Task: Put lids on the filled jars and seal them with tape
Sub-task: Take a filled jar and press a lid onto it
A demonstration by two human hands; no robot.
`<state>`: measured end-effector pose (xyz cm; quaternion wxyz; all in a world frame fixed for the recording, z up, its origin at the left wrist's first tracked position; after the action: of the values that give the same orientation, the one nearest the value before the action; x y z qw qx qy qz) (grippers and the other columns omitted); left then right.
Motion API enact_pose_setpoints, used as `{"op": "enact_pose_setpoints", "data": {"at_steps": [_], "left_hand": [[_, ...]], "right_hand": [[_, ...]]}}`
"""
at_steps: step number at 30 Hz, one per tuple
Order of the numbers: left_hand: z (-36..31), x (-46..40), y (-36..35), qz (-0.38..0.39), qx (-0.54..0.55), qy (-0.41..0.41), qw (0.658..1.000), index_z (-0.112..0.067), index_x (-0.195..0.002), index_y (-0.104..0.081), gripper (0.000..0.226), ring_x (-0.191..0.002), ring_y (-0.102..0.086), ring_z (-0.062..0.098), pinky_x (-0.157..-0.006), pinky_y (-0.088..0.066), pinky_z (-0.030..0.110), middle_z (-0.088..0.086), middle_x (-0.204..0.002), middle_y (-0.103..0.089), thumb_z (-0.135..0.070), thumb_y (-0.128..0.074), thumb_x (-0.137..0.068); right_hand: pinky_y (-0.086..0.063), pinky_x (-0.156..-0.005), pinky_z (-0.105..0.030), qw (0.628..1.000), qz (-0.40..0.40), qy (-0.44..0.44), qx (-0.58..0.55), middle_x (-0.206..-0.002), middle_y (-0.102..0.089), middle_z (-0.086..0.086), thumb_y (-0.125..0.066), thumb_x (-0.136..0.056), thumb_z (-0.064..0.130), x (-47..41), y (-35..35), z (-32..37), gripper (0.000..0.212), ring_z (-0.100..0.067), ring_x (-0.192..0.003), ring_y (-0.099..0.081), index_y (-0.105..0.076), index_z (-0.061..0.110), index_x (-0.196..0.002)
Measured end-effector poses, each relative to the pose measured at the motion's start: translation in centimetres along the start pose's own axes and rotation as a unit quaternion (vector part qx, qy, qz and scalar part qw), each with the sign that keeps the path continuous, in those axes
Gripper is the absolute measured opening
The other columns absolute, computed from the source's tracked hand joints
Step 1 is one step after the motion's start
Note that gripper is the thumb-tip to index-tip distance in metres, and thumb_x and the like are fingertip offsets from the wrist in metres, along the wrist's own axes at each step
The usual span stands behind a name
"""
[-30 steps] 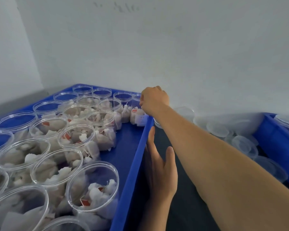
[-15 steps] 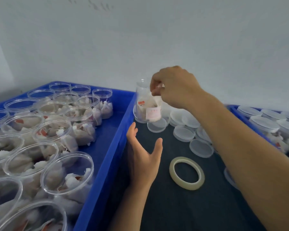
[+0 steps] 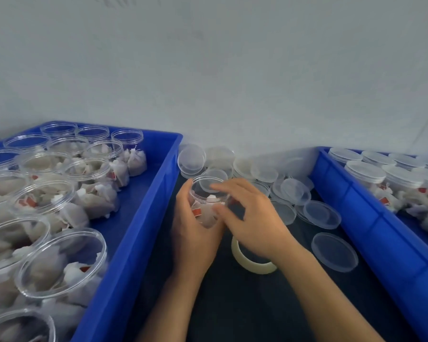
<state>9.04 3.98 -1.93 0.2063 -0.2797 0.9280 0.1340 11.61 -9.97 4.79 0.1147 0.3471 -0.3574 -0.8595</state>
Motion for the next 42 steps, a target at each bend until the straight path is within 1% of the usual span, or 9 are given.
{"op": "enact_pose_setpoints", "data": {"at_steps": [3, 6, 11, 17, 22, 25, 30, 34, 42], "left_hand": [[0.1, 0.0, -0.1, -0.002, -0.026, -0.019, 0.999, -0.047, -0.152, -0.035, 0.093, -0.128, -0.056, -0.005, -0.094, -0.043, 0.001, -0.015, -0.149, -0.057, -0.044, -0.093, -0.079], [0.1, 0.0, -0.3, 0.0, -0.03, -0.014, 0.999, -0.048, -0.152, -0.034, 0.094, -0.125, -0.055, -0.006, -0.091, -0.039, -0.003, -0.013, -0.149, -0.055, -0.041, -0.092, -0.079], [0.1, 0.1, -0.4, 0.004, -0.04, -0.023, 0.999, -0.045, -0.154, -0.033, 0.095, -0.133, -0.055, 0.003, -0.095, -0.038, 0.001, -0.01, -0.153, -0.054, -0.039, -0.092, -0.079], [0.1, 0.1, -0.5, 0.012, -0.039, -0.025, 0.999, -0.043, -0.156, -0.032, 0.096, -0.134, -0.053, 0.003, -0.094, -0.035, -0.004, -0.01, -0.154, -0.052, -0.037, -0.091, -0.08], [0.3, 0.2, -0.6, 0.011, -0.037, -0.027, 0.999, -0.043, -0.156, -0.034, 0.096, -0.132, -0.053, 0.001, -0.093, -0.036, -0.004, -0.011, -0.151, -0.054, -0.037, -0.092, -0.08], [0.1, 0.4, -0.6, 0.022, -0.036, -0.038, 0.998, -0.044, -0.155, -0.035, 0.097, -0.131, -0.053, -0.003, -0.095, -0.04, -0.001, -0.013, -0.15, -0.055, -0.038, -0.093, -0.079], [-0.2, 0.8, -0.9, 0.043, -0.042, -0.053, 0.997, -0.046, -0.157, -0.033, 0.1, -0.138, -0.053, 0.001, -0.105, -0.048, 0.013, -0.013, -0.153, -0.055, -0.038, -0.094, -0.078], [-0.4, 0.8, -0.9, 0.053, -0.038, -0.054, 0.996, -0.047, -0.158, -0.032, 0.101, -0.138, -0.053, 0.0, -0.109, -0.053, 0.028, -0.018, -0.154, -0.053, -0.039, -0.093, -0.078], [-1.0, 1.0, -1.3, 0.075, -0.062, -0.099, 0.99, -0.061, -0.153, -0.029, 0.1, -0.133, -0.047, -0.016, -0.098, -0.038, 0.0, -0.029, -0.15, -0.051, -0.041, -0.092, -0.078]], "right_hand": [[-0.053, -0.098, -0.036, 0.983, -0.096, -0.139, 0.067, -0.136, -0.062, 0.022, -0.056, -0.104, 0.045, 0.7, 1.1, -2.9, 0.035, -0.007, -0.121, -0.058, -0.059, 0.045, -0.139], [-0.06, -0.09, -0.049, 0.95, -0.173, -0.258, 0.043, -0.12, -0.071, 0.007, -0.057, -0.105, 0.031, 2.3, 1.7, -5.2, 0.036, -0.016, -0.107, -0.067, -0.062, 0.034, -0.14], [-0.06, -0.083, -0.047, 0.938, -0.104, -0.267, 0.196, -0.11, -0.073, 0.0, -0.062, -0.101, 0.024, 3.8, 0.9, -6.8, 0.025, -0.024, -0.107, -0.065, -0.073, 0.02, -0.123], [-0.053, -0.066, -0.036, 0.918, -0.095, -0.339, 0.183, -0.088, -0.067, 0.005, -0.065, -0.099, 0.027, 3.5, 0.1, -7.5, 0.015, -0.02, -0.086, -0.063, -0.072, 0.025, -0.086], [-0.052, -0.075, -0.04, 0.931, -0.118, -0.303, 0.167, -0.097, -0.057, 0.004, -0.06, -0.102, 0.01, 3.6, -0.2, -7.2, 0.014, -0.021, -0.095, -0.056, -0.059, 0.02, -0.092], [-0.039, -0.066, -0.028, 0.945, -0.197, -0.236, 0.113, -0.095, -0.052, 0.006, -0.052, -0.103, 0.004, 3.3, -0.1, -6.0, 0.021, -0.018, -0.086, -0.051, -0.048, 0.023, -0.095], [-0.047, -0.074, -0.014, 0.918, -0.323, -0.213, -0.084, -0.092, -0.064, 0.01, -0.04, -0.113, 0.019, 3.1, 0.9, -3.3, 0.014, -0.001, -0.088, -0.062, -0.049, 0.024, -0.103], [-0.055, -0.08, -0.027, 0.871, -0.391, -0.223, -0.197, -0.084, -0.067, 0.019, -0.036, -0.114, 0.021, 2.5, 2.0, -2.6, 0.02, 0.0, -0.081, -0.063, -0.055, 0.02, -0.107], [-0.058, -0.059, -0.03, 0.844, -0.313, -0.228, -0.37, -0.086, -0.074, 0.011, -0.047, -0.113, 0.025, 2.0, 1.5, -2.1, 0.019, -0.014, -0.057, -0.063, -0.064, 0.02, -0.12]]}}
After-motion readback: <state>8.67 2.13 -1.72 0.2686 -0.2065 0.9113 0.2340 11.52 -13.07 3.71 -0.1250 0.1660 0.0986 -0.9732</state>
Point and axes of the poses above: each hand's wrist, its own x-axis away from the middle knuckle, its own y-axis out of the back of the hand, z = x × y, the point moved 1 cm from there along -x, towards the middle knuckle
